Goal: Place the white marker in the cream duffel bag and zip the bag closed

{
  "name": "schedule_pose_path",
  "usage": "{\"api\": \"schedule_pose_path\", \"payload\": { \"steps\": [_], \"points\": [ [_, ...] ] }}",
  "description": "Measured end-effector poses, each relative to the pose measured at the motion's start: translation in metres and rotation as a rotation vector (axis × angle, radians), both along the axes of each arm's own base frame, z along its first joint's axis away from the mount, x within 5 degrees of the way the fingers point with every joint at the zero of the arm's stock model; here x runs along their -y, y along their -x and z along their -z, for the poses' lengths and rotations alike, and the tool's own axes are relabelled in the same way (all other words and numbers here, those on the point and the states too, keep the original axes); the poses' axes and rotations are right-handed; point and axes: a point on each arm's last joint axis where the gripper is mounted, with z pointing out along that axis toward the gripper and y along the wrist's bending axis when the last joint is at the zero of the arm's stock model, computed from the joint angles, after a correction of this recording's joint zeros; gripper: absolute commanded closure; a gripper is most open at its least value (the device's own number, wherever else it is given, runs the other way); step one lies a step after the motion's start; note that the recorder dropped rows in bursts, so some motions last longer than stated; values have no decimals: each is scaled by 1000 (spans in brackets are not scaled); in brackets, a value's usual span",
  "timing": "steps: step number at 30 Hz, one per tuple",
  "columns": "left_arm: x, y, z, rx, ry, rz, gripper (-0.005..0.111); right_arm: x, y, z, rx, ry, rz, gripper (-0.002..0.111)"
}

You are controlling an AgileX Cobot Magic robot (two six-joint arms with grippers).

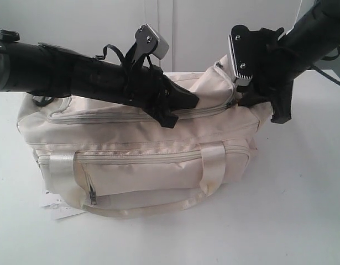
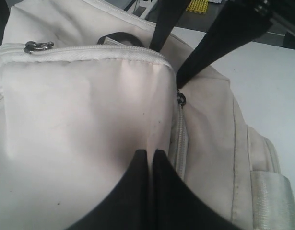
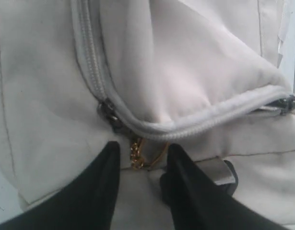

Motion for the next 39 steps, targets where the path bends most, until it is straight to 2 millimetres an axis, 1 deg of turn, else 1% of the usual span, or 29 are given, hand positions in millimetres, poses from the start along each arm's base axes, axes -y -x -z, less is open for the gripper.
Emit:
{"api": "schedule_pose_path", "payload": {
  "steps": [3, 9, 11, 12, 13, 16, 22, 27, 30, 32, 39],
  "points": [
    [0, 1, 0, -2, 4, 9, 107, 2, -2, 4, 12, 27, -46, 66],
    [0, 1, 0, -3, 4, 10, 107, 3, -13, 17, 25, 42, -50, 66],
    [0, 1, 0, -3, 4, 10, 107, 3, -16, 22, 23, 43, -45, 69],
    [1, 1, 0, -4, 5, 12, 107, 3, -17, 23, 27, 44, -42, 74],
    [1, 1, 0, -4, 6, 15, 107, 3, -18, 25, 26, 45, -41, 81],
    [1, 2, -1, -6, 9, 21, 107, 3, -20, 27, 29, 46, -37, 108],
    [1, 3, -1, -8, 14, 32, 107, 3, -20, 23, 50, 43, -22, 108],
    [2, 3, -1, -10, 18, 39, 107, 4, -9, -3, 116, 37, -17, 108],
    [1, 4, -1, -11, 20, 43, 107, 5, -3, -15, 140, 29, -6, 108],
    [2, 4, -1, -12, 23, 44, 107, 6, -1, -20, 148, 19, 15, 108],
    [2, 5, -3, -21, 41, 52, 107, 13, -3, -22, 155, -2, 152, 108]
  ]
}}
